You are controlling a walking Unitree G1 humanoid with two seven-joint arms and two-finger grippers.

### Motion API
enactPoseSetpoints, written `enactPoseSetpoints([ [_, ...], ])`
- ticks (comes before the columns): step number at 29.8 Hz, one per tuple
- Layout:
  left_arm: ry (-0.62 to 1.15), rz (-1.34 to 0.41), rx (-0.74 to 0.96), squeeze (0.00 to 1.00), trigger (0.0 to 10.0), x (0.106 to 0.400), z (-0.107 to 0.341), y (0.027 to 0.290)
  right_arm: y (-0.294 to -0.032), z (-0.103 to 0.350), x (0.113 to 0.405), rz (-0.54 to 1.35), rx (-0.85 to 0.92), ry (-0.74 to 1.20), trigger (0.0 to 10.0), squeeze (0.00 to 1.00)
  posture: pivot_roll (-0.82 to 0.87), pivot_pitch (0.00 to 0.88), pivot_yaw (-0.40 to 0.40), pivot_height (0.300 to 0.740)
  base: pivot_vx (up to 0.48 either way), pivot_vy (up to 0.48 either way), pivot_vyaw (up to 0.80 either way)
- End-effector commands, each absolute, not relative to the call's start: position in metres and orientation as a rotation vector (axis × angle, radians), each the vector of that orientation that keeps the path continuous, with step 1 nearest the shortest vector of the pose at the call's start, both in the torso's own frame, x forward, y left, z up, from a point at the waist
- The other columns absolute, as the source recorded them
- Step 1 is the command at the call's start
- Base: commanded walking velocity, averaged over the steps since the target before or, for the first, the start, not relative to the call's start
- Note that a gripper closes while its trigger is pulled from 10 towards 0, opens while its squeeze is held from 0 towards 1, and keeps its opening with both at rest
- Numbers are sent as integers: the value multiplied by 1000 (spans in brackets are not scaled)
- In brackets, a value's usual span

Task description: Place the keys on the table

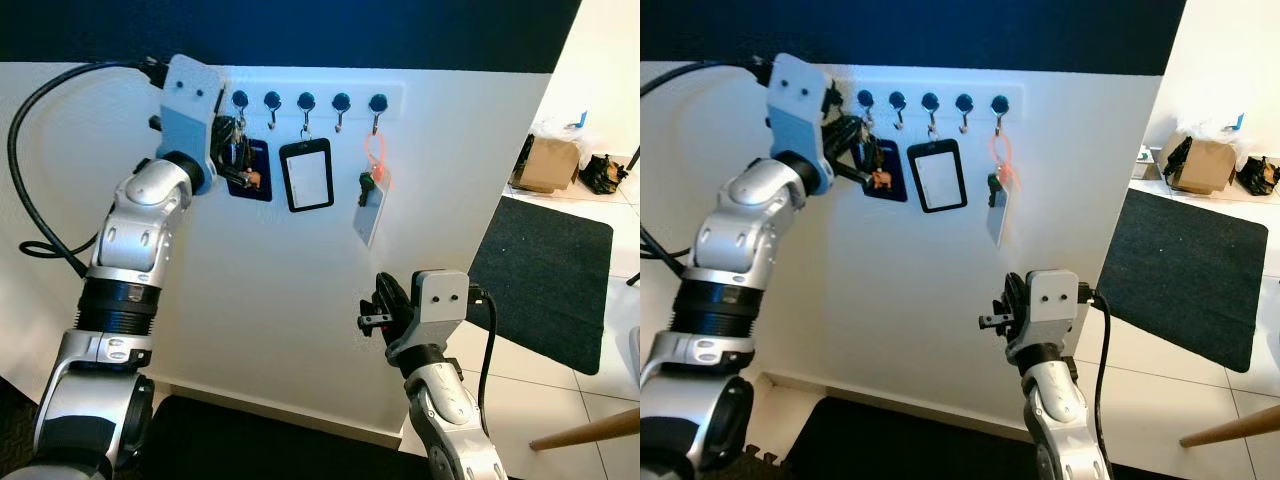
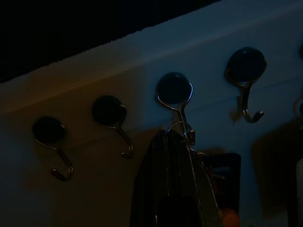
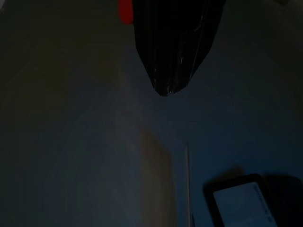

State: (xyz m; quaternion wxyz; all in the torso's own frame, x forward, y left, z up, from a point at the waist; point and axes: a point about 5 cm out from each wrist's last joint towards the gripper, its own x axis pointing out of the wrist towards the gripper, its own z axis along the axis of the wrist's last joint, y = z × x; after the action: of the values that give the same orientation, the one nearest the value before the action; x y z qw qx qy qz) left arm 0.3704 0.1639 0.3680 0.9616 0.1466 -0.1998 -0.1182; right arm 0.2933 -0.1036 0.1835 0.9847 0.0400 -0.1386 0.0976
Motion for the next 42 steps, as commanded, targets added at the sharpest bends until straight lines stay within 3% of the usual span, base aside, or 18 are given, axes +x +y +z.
enactPoseSetpoints([
  [1, -438, -203, 316, 0, 10000, 365, 380, 174, -100, 184, 292, 211, 81, -284, 10000, 0, 22, 197, 78, 740, 0, 0, 0],
  [23, -368, -269, 353, 0, 10000, 362, 357, 169, -100, 184, 292, 212, 80, -288, 10000, 0, 17, 188, 79, 740, 0, 0, 0],
  [42, -458, -254, 292, 0, 10000, 350, 387, 180, -101, 184, 292, 211, 79, -283, 10000, 0, 18, 195, 79, 740, 0, 0, 0],
])
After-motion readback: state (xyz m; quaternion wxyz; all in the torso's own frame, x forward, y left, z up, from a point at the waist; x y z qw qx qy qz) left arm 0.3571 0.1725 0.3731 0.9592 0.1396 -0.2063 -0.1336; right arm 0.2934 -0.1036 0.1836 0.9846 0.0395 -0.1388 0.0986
